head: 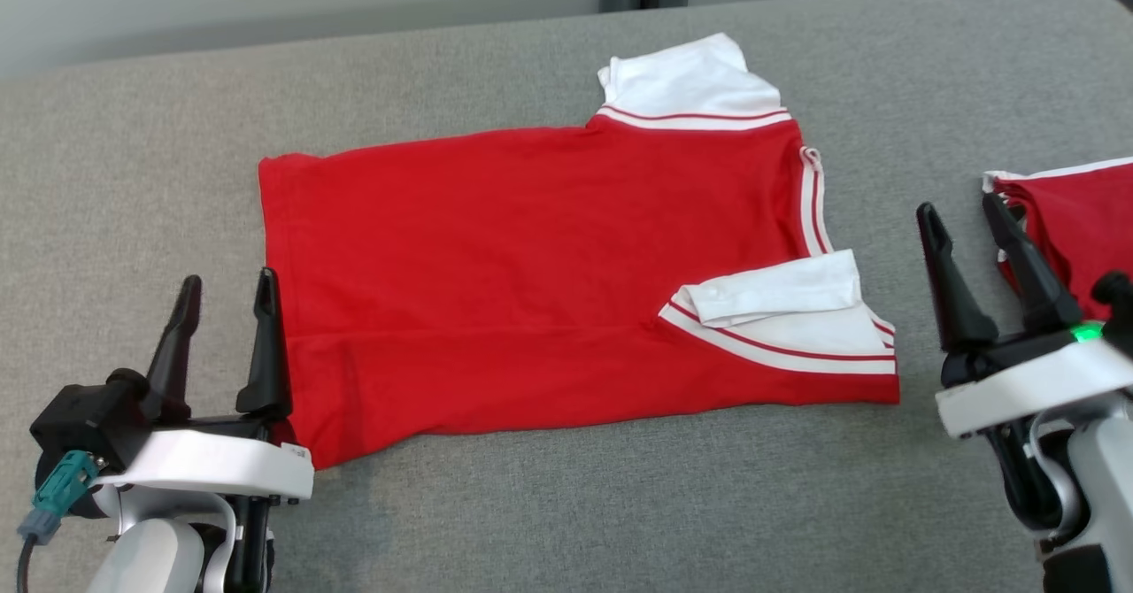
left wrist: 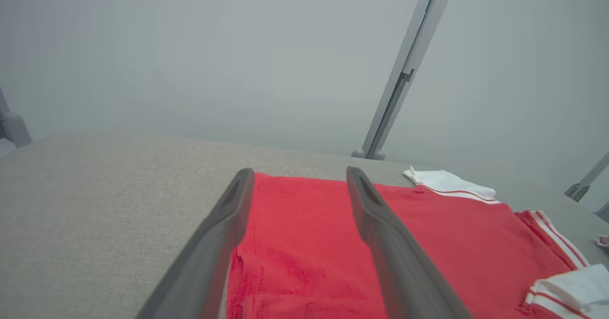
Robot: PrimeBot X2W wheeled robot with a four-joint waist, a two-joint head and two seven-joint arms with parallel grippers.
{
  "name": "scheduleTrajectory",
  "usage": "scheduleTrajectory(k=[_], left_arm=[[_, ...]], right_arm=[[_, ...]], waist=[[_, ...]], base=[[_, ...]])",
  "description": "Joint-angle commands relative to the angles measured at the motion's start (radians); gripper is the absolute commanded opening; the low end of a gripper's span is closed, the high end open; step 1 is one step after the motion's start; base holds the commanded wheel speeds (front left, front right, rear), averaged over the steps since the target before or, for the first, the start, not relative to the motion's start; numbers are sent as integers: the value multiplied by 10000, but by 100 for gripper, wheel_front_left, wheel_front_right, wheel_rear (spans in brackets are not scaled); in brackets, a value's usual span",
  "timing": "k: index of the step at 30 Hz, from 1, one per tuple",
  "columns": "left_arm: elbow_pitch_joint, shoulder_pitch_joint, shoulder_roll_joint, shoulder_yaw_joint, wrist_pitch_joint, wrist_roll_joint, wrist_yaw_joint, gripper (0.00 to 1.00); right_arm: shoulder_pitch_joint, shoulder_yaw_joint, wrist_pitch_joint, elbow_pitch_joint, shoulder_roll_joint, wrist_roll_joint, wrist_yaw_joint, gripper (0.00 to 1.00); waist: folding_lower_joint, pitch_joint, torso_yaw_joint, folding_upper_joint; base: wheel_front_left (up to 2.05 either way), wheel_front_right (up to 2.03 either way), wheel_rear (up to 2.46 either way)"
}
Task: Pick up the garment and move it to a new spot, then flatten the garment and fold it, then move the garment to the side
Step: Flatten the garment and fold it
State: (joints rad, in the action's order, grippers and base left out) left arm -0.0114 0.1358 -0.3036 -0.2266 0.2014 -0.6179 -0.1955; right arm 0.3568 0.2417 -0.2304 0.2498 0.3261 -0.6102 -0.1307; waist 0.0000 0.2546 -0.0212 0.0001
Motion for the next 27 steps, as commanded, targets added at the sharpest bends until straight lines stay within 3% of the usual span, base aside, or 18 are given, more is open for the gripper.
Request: scheduleTrajectory(k=[1, 6, 12, 20, 27], left_arm=[[-143, 188, -110, 26, 215, 338, -74, 100], [-588, -7, -203, -34, 495, 1060, -207, 100], [-881, -266, -183, -95, 561, 1247, -218, 100], [-1195, -46, -238, -235, 492, 1337, -149, 100], [-2118, -161, -33, -517, 22, 969, 98, 100]], right_arm=[[-243, -101, -216, -117, -104, 588, 1, 100], [-1001, -454, -372, -322, -541, 1931, 2, 100], [-1672, -818, -372, -627, -923, 2640, 2, 100], [-1835, -962, -374, -730, -1076, 2833, 2, 100], [-1919, -851, -355, 346, -1194, 2728, 2, 100]], waist=[[0, -253, -117, -1], [0, -674, -225, -1], [0, -921, -252, -1], [0, -927, -238, -1], [0, -530, -254, -1]], base=[[0, 0, 0], [0, 0, 0], [0, 0, 0], [0, 0, 0], [0, 0, 0]])
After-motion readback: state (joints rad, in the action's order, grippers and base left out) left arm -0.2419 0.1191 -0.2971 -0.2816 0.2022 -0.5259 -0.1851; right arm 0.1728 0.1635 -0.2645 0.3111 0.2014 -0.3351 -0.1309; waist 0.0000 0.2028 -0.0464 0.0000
